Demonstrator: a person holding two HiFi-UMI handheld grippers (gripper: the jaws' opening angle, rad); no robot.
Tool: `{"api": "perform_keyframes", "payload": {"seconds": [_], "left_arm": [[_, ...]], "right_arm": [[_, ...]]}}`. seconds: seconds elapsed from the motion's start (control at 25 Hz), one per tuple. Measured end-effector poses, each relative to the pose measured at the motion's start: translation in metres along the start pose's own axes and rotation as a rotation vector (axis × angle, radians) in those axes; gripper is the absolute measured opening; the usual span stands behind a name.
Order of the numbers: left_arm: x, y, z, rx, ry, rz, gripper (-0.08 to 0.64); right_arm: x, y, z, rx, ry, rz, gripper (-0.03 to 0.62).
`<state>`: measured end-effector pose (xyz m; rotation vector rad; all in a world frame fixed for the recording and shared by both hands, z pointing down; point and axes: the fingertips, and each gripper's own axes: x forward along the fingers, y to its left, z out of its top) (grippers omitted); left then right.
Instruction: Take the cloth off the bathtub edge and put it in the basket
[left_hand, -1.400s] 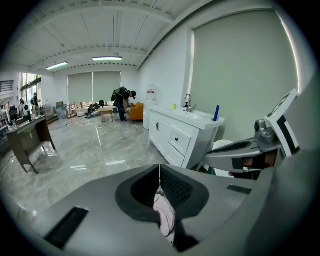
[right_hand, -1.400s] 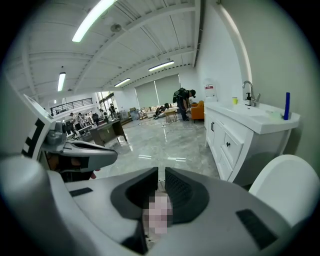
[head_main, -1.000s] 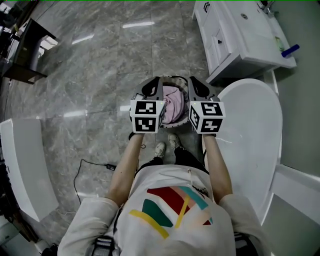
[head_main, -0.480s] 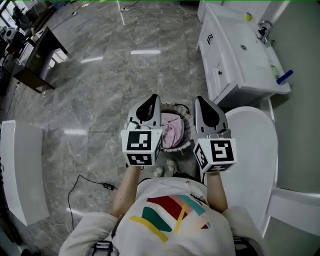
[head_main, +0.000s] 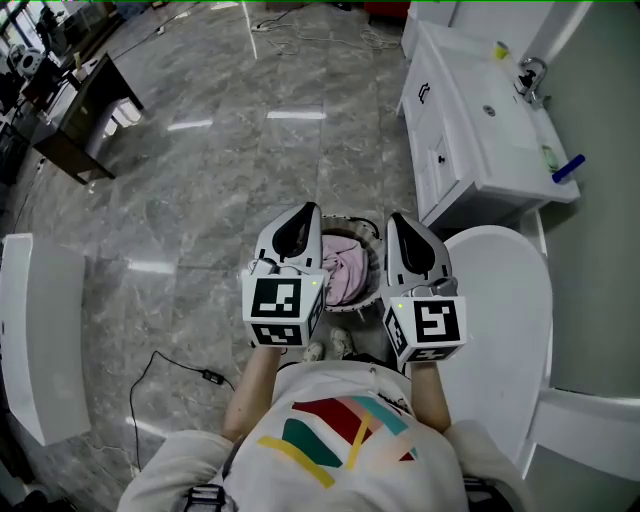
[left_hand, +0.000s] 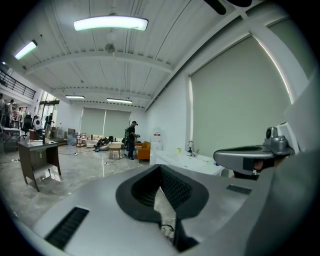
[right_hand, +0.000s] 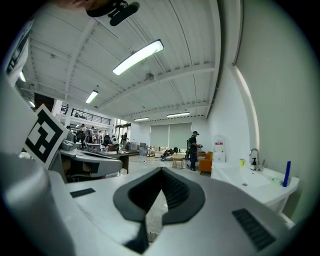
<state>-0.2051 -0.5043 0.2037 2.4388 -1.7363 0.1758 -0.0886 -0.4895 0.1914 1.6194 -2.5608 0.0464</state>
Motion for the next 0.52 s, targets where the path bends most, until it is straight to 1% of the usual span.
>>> {"api": "perform_keyframes", "payload": {"seconds": [0.28, 0.52], "left_arm": [[-0.0046, -0.0035, 0.0077, 0.006, -0.025, 0.000, 0.018], [-0.0063, -0.0050, 0.0063, 0.012, -0.017, 0.003, 0.018]], "right_arm": [[-0.0033, 0.0013, 0.0019, -0.003, -0.009, 0.017, 0.012], [-0.0027, 0.0004, 0.0055, 0.016, -0.006, 0.015, 0.012]]}}
